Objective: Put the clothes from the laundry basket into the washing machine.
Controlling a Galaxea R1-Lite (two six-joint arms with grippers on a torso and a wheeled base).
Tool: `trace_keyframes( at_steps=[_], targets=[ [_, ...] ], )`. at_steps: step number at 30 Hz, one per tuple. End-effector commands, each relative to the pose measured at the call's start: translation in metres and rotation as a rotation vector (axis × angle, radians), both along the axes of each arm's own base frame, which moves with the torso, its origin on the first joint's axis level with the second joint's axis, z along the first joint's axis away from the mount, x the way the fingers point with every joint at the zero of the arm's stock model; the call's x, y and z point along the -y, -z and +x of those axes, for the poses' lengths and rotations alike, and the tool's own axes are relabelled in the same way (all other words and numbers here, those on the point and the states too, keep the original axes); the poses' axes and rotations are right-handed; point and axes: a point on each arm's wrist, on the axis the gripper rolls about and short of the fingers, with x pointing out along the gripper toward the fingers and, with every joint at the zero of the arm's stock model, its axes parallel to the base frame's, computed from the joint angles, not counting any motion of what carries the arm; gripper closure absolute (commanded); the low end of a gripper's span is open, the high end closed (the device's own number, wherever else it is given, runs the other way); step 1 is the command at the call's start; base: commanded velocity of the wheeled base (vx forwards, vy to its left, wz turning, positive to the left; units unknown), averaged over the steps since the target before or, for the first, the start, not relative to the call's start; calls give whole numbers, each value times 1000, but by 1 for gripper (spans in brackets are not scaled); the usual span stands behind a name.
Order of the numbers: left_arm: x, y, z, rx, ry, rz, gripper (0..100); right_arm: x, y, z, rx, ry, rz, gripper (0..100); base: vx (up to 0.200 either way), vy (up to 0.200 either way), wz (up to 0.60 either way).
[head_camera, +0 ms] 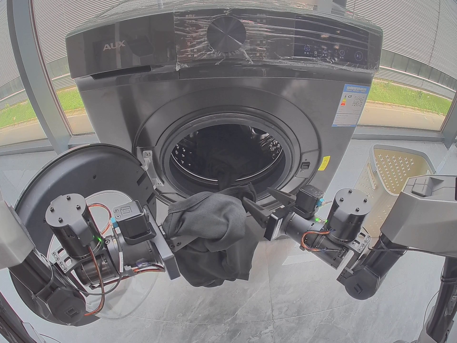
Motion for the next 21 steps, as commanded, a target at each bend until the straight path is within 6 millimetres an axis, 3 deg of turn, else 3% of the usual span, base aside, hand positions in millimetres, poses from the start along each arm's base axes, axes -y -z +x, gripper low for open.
trace_keyframes(
  at_steps=[1,5,9,15,21],
  targets=[
    [0,-2,0,9,-20,-2,100,10,-7,-15,-10,-3,-11,0,0,0,0],
    [-2,-9,-2,30,-117,-21,100,38,-1,-47,-93,-1,-74,0,0,0,0],
    [-3,-6,-2,15,-173,-16,100,53,-5,-63,-111,6,-91,0,0,0,0],
    [-4,-1,-4,-7,-195,-1,100,61,-23,-65,-52,28,-57,0,0,0,0],
    [-3,2,-7,-25,-210,-3,100,71,-27,-60,-36,68,-55,0,0,0,0]
  ],
)
